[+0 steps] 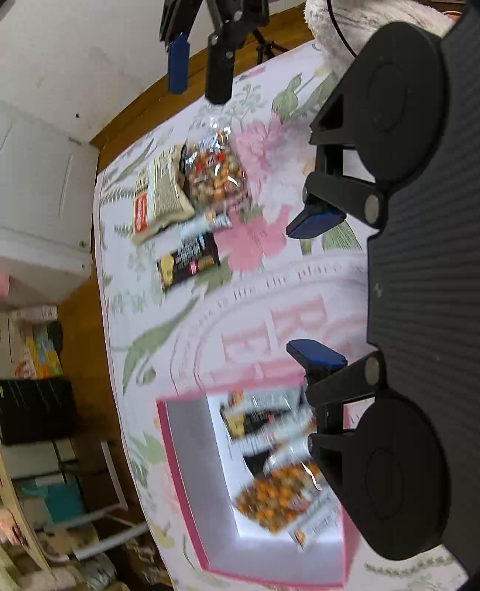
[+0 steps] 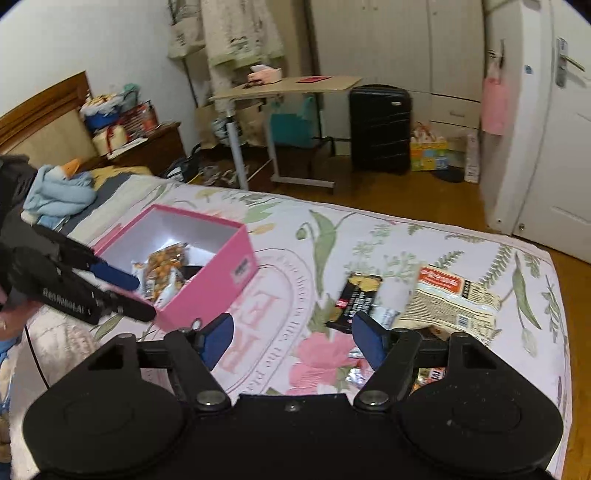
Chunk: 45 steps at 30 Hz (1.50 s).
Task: Organize snacks
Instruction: 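Move both grippers back toward the black NB pack and a white bar, then grasp the black NB biscuit pack with the left gripper while the right gripper grasps a white bar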
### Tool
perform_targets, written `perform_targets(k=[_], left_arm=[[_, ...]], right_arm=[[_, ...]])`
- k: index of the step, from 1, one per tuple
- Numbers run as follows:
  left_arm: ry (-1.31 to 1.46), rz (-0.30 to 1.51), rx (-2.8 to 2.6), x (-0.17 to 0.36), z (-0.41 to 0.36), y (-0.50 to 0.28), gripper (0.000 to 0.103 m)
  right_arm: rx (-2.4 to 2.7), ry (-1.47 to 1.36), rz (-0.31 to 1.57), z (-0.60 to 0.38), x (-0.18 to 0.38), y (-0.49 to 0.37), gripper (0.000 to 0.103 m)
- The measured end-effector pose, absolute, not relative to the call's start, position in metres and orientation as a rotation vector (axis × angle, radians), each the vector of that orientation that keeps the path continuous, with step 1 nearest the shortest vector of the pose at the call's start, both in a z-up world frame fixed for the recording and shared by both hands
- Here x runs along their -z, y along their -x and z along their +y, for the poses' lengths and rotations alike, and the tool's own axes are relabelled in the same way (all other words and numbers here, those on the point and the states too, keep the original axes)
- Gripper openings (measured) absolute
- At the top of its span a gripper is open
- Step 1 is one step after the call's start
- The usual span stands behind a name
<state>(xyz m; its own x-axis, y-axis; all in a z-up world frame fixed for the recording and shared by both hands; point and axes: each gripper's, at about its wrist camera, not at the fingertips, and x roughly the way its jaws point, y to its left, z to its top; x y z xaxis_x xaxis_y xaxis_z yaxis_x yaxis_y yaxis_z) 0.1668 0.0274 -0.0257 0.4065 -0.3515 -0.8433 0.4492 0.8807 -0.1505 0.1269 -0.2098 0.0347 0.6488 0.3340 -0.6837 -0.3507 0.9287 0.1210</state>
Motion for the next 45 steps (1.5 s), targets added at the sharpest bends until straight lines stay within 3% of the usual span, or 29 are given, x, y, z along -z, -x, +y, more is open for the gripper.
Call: perform_targets(k=[4, 10, 13, 16, 17, 18, 30, 33, 45], left_arm=[[-0.127, 0.995, 0.519, 0.039, 0.001, -0.173, 0.060], [-0.094, 0.946, 0.516, 0.061, -0.028, -0.197, 0.059], [-0.043, 0.937, 0.492, 0.073, -0.037, -0.219, 0.059], [0.007, 0.919, 0.446, 0.087, -0.046, -0.244, 0.058], [-0.001, 0.908, 0.447, 0.091, -0.051, -0.251, 0.058], [-0.015, 0.906, 0.456, 0.097, -0.057, -0.260, 0.058], [0.155, 0.967, 0.409, 0.172, -0.091, -0.324, 0.059], [0.167, 0.964, 0.399, 0.188, -0.095, -0.332, 0.059], [0.126, 1.005, 0.506, 0.206, -0.111, -0.338, 0.064]], right_arm=[[-0.376, 0.003, 0.756, -0.220, -0.022, -0.137, 0.078], [-0.327, 0.089, 0.582, -0.222, 0.006, -0.151, 0.089], [-0.284, 0.118, 0.628, -0.221, 0.023, -0.179, 0.089], [-0.262, 0.052, 0.719, -0.229, 0.045, -0.211, 0.082], [-0.258, 0.027, 0.758, -0.231, 0.053, -0.220, 0.068], [-0.254, 0.008, 0.800, -0.233, 0.059, -0.229, 0.064], [-0.229, 0.024, 0.948, -0.224, 0.136, -0.280, 0.061], [-0.217, -0.034, 0.947, -0.230, 0.141, -0.287, 0.051], [-0.203, 0.090, 1.073, -0.225, 0.153, -0.281, 0.052]])
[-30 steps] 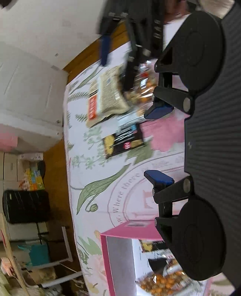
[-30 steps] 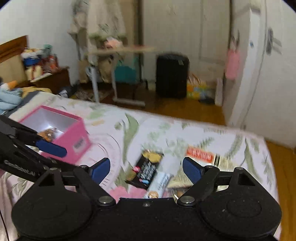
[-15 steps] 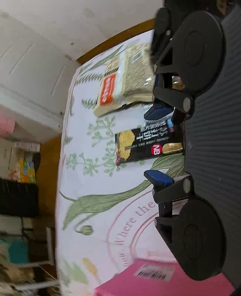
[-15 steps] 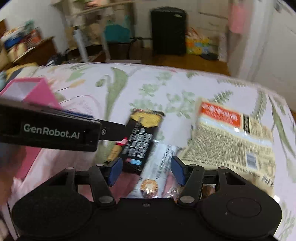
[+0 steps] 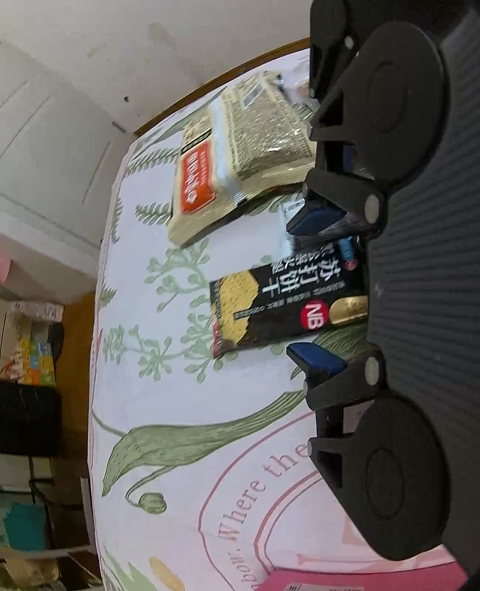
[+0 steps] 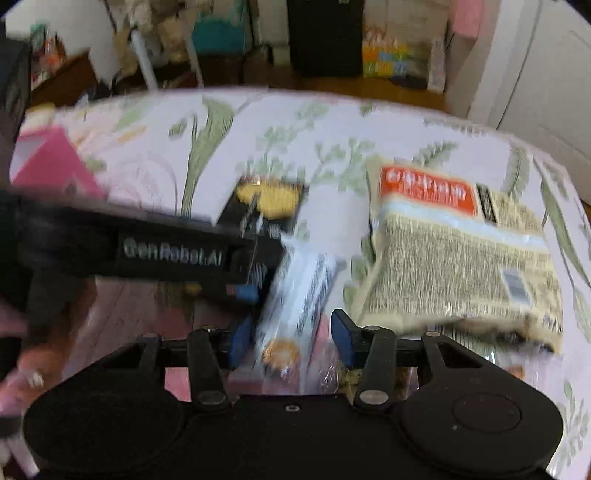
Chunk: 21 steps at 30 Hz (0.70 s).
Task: Organize snacks
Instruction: 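Grasp the black NB biscuit pack with the left gripper while the right gripper grasps a white bar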
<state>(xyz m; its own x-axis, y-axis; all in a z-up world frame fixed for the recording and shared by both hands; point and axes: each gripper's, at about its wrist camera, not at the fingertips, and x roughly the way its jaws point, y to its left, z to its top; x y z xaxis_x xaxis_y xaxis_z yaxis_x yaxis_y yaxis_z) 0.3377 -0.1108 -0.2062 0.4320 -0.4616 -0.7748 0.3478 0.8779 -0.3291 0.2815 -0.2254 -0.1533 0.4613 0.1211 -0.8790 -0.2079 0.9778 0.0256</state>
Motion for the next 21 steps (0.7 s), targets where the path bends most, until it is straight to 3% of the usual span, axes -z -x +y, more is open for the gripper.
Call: perform_targets(k=[5, 8, 10, 11, 21], left_arm=[[0.032, 0.969, 0.495, 0.208, -0.121, -0.330, 0.060], [-0.013, 0.954, 0.487, 0.207, -0.122, -0.326, 0.051], [0.000, 0.966, 0.491, 0.205, -0.118, -0.326, 0.050], [0.008, 0.974, 0.493, 0.205, -0.116, -0.327, 0.050], [0.057, 1.025, 0.493, 0.199, -0.103, -0.334, 0.049]], right_arm=[[-0.208, 0.054, 1.020, -0.228, 0.164, -0.279, 0.055], [-0.216, 0.065, 0.990, -0.224, 0.167, -0.280, 0.055], [-0.219, 0.082, 0.977, -0.221, 0.166, -0.277, 0.049], [-0.229, 0.077, 0.978, -0.220, 0.164, -0.277, 0.040], [-0.223, -0.021, 1.008, -0.226, 0.162, -0.276, 0.038]])
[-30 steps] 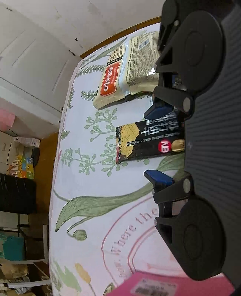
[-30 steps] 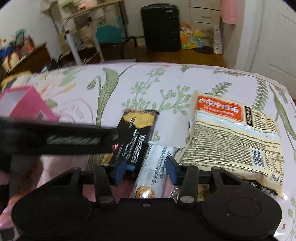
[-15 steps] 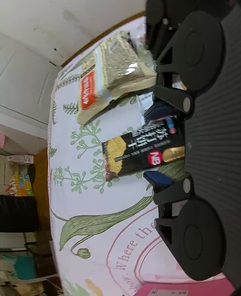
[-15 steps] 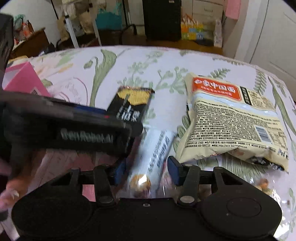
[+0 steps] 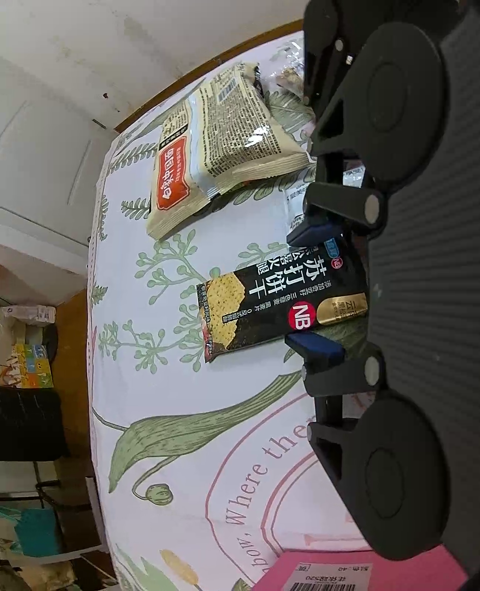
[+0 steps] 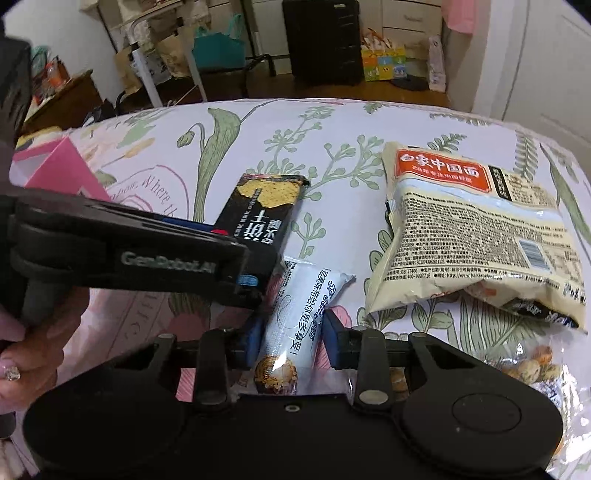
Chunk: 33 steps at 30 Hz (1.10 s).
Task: Organize snacks
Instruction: 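Grasp the black NB biscuit pack with the left gripper while the right gripper grasps a white bar, then lift the black NB pack with the left gripper while the right gripper lifts the white bar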
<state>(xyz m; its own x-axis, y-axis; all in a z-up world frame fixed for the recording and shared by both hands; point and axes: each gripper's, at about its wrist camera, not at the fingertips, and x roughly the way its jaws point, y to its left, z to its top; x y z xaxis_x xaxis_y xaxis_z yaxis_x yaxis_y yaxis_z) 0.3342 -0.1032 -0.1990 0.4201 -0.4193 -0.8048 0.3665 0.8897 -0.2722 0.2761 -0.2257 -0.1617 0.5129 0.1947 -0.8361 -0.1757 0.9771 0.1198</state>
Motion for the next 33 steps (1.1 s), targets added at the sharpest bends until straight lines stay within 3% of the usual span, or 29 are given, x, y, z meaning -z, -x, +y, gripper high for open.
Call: perform_targets(k=[33], left_arm=[[0.093, 0.981, 0.425, 0.155, -0.050, -0.267, 0.047]], right_arm=[[-0.188, -0.099, 0.934, -0.223, 0.112, -0.233, 0.037]])
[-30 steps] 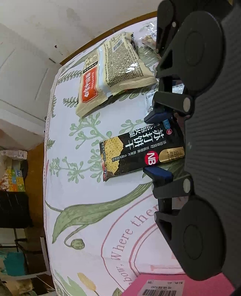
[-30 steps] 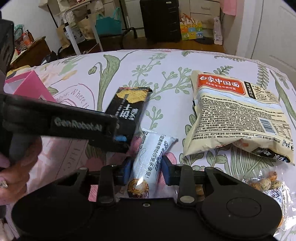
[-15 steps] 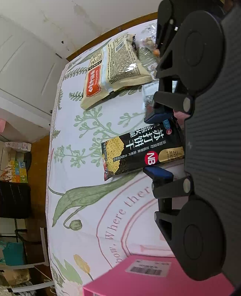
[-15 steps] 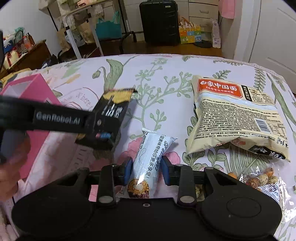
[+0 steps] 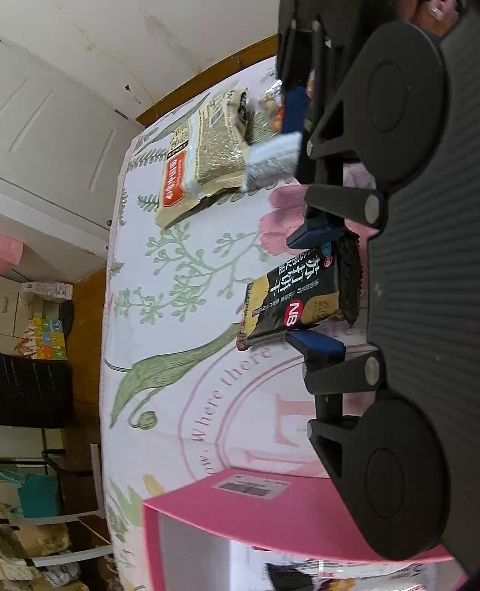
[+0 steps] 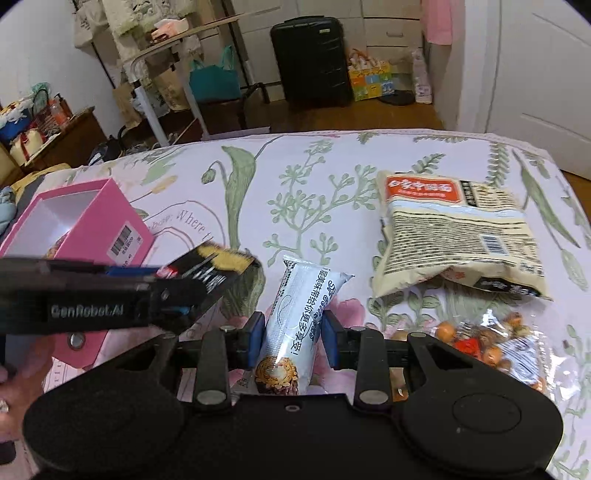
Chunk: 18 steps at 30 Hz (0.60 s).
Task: Organize snacks
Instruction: 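Lift the black NB pack with the left gripper while the right gripper lifts the white bar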
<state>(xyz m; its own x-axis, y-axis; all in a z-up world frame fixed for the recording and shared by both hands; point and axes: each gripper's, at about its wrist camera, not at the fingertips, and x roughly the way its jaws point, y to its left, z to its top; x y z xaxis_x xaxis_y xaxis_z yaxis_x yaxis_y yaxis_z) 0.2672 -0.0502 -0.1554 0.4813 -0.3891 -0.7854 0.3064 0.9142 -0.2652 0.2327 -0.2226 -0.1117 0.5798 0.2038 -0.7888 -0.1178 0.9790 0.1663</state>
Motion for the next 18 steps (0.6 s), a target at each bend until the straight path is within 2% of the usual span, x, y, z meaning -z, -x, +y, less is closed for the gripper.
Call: perform_targets(k=[6, 12, 18], left_arm=[[0.094, 0.976, 0.444, 0.159, -0.049, -0.270, 0.050], [0.098, 1.010, 0.460, 0.162, -0.047, -0.275, 0.056], [0.058, 0.987, 0.463, 0.182, -0.061, -0.277, 0.057]], right_arm=[[-0.188, -0.128, 0.928, -0.230, 0.103, -0.229, 0.037], [-0.210, -0.126, 0.963, -0.228, 0.115, -0.234, 0.037], [-0.205, -0.149, 0.989, -0.234, 0.123, -0.242, 0.037]])
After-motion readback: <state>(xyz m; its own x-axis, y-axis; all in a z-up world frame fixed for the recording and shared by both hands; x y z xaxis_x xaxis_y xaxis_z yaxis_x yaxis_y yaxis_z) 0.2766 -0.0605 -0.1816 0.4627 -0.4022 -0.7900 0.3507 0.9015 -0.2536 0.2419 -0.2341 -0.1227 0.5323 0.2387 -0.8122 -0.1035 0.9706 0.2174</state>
